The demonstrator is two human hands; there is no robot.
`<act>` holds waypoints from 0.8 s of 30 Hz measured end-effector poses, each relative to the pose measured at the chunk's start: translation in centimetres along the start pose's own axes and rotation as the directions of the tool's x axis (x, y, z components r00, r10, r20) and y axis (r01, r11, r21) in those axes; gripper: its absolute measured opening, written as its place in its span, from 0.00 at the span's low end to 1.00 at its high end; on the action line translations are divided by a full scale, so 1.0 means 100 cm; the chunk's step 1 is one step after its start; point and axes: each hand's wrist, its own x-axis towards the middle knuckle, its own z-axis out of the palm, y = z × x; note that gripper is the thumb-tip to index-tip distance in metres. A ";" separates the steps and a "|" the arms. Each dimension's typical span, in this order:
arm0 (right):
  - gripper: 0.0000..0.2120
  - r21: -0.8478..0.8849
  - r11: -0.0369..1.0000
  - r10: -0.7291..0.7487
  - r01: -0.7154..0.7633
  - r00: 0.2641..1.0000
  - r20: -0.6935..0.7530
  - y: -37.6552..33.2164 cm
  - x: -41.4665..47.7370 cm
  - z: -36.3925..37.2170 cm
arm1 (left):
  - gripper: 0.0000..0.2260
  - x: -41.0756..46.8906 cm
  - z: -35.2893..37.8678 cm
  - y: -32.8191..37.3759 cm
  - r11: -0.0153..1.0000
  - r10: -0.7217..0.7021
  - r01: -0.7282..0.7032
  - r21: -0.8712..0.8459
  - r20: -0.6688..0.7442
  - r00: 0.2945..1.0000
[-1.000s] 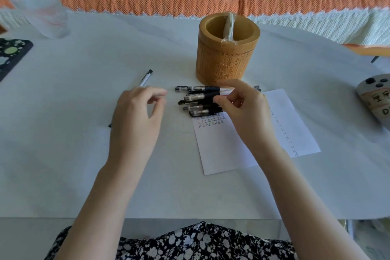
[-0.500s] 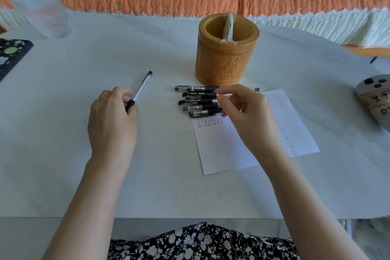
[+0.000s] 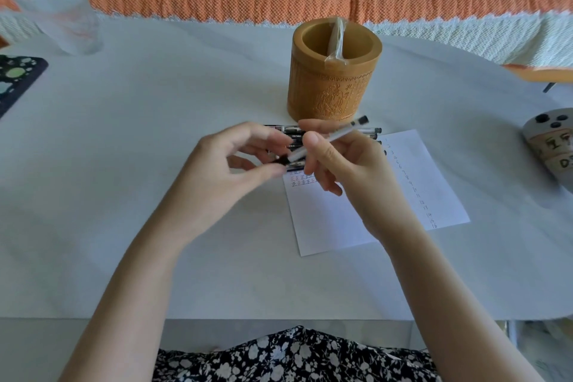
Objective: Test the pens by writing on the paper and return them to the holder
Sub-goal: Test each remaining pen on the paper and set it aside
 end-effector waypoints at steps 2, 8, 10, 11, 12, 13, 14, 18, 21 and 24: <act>0.10 0.012 1.000 -0.017 0.017 1.000 -0.012 0.001 -0.001 0.000 | 0.13 -0.001 0.005 -0.001 1.000 0.003 -0.003 -0.009 0.025 1.000; 0.10 0.098 0.995 0.006 0.012 0.984 -0.177 0.002 0.000 -0.007 | 0.13 -0.003 0.013 -0.006 0.998 -0.034 0.031 0.056 0.055 0.998; 0.11 0.101 0.995 0.009 0.008 0.985 -0.175 0.002 -0.001 -0.008 | 0.11 -0.003 0.016 -0.005 0.998 -0.054 0.052 0.048 0.060 0.997; 0.11 0.100 0.995 0.008 0.010 0.985 -0.172 0.003 -0.001 -0.008 | 0.09 -0.003 0.017 -0.005 0.996 -0.058 0.054 0.064 0.062 0.996; 0.11 0.099 0.995 0.006 0.011 0.986 -0.169 0.003 -0.001 -0.008 | 0.08 -0.003 0.019 -0.004 0.995 -0.056 0.050 0.084 0.072 0.996; 0.11 0.100 0.995 0.005 0.012 0.986 -0.168 0.003 0.000 -0.007 | 0.07 -0.004 0.021 -0.003 0.994 -0.052 0.043 0.100 0.086 0.995; 0.11 0.104 0.995 0.007 0.010 0.985 -0.170 0.003 0.000 -0.007 | 0.07 -0.005 0.023 -0.002 0.993 -0.047 0.036 0.111 0.098 0.994; 0.13 0.125 0.992 0.019 0.003 0.984 -0.179 0.004 0.001 -0.009 | 0.07 -0.006 0.031 0.000 0.980 -0.019 -0.003 0.200 0.107 0.994; 0.14 0.128 0.992 0.027 -0.004 0.983 -0.179 0.003 0.001 -0.010 | 0.07 -0.005 0.034 -0.001 0.946 0.027 -0.049 0.321 0.073 0.997; 0.13 0.144 0.990 0.033 -0.008 0.983 -0.178 0.001 0.000 -0.011 | 0.08 -0.005 0.036 0.000 0.946 0.062 -0.077 0.315 0.057 0.996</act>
